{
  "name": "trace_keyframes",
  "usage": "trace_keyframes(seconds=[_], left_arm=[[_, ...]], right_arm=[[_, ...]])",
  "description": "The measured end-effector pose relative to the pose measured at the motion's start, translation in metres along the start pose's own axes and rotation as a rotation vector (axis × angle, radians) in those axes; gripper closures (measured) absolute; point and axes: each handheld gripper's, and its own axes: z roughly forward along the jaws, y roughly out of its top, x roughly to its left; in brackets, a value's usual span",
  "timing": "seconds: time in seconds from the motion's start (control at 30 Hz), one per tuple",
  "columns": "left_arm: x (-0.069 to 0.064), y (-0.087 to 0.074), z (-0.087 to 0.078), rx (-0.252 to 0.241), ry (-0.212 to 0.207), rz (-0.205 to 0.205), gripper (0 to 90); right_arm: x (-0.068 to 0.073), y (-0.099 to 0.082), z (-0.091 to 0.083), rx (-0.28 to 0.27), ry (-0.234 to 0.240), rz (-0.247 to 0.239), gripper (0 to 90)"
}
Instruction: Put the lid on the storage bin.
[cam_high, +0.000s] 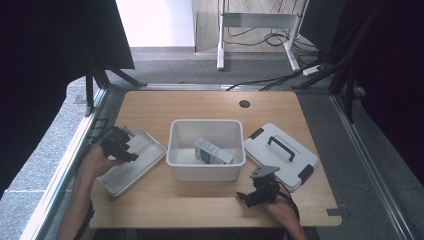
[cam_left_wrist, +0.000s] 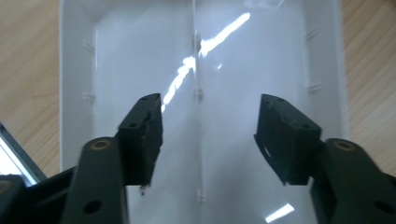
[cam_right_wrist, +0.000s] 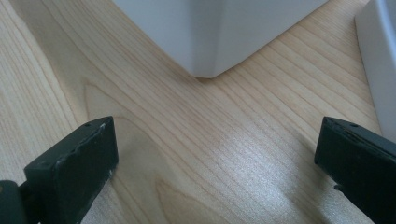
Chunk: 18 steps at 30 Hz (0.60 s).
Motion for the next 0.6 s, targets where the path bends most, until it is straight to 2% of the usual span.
trace_keyframes(seconds=[0.13, 0.2, 0.3, 0.33, 0.37, 0.43, 0.6], left_arm=[[0.007, -0.001, 0.013, 0.069, -0.003, -0.021, 60.0], [0.009, -0.002, 0.017, 0.109, -0.018, -0.01, 68.4], [0.009, -0.003, 0.019, 0.11, -0.058, -0.001, 81.8], [0.008, -0.003, 0.019, 0.111, -0.052, 0.004, 85.7], [0.007, -0.002, 0.019, 0.121, -0.035, 0.005, 88.0], [0.006, -0.001, 0.018, 0.121, -0.036, 0.007, 88.9], [0.005, 0.003, 0.009, 0.114, -0.026, 0.052, 89.2]], right_arm=[[0.0, 0.0, 0.0, 0.0, 0.0, 0.001, 0.0], [0.0, 0.0, 0.0, 0.0, 0.0, 0.001, 0.0], [0.0, 0.0, 0.0, 0.0, 0.0, 0.001, 0.0], [0.0, 0.0, 0.0, 0.0, 0.0, 0.0, 0.0], [0.0, 0.0, 0.0, 0.0, 0.0, 0.0, 0.0], [0.0, 0.0, 0.0, 0.0, 0.0, 0.001, 0.0], [0.0, 0.0, 0.0, 0.0, 0.0, 0.001, 0.0]])
